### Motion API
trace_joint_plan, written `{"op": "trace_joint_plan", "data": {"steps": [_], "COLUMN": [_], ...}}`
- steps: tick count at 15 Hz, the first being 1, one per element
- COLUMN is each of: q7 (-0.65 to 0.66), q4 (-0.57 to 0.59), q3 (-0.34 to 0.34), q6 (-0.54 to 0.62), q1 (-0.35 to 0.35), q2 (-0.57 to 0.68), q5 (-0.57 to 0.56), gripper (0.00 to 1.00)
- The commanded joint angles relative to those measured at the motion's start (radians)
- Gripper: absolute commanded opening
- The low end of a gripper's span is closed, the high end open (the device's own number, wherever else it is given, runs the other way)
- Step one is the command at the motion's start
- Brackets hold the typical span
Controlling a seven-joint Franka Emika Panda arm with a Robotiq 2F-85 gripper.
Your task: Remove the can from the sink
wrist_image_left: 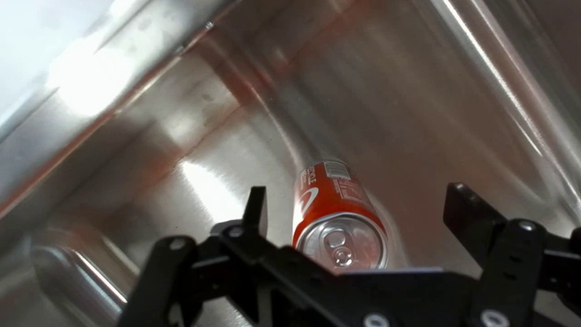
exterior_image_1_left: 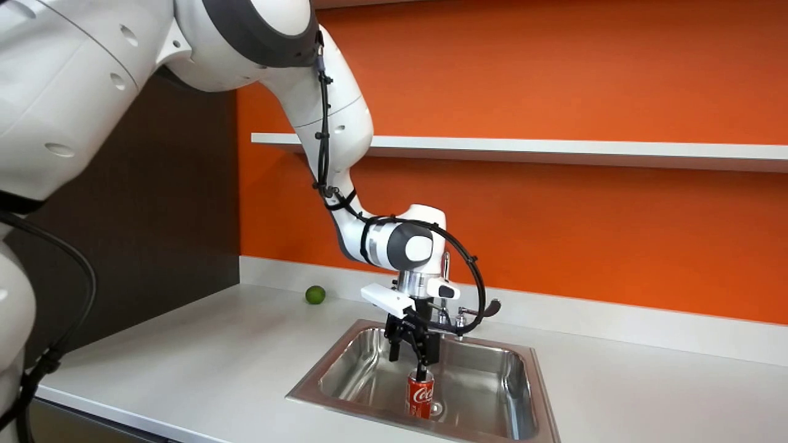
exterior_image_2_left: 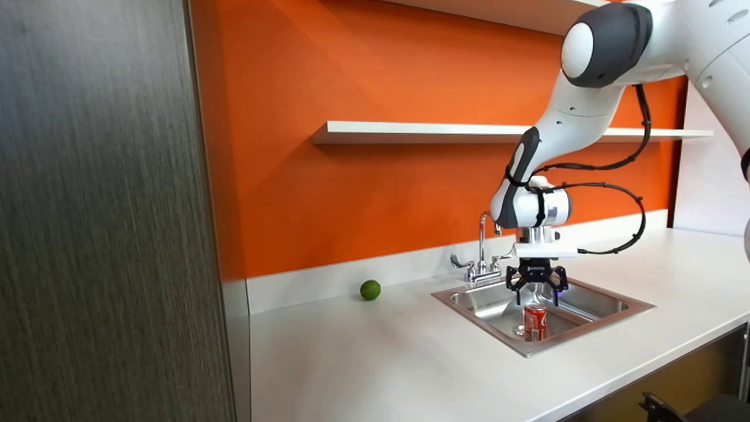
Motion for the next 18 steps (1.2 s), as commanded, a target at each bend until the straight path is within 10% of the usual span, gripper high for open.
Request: {"op": "trace_joint_plan", "data": {"steps": [1,18], "q7": [-0.014,-0.010], "q4": [0.049,0.157], "q3": [0.011,0.020], "q6": [-0.033,-0.048], "q1": [-0.023,-0.039], "q2": [0.033,0.131], "q5": [-0.012,0.001], "gripper": [1.00,1.00]}}
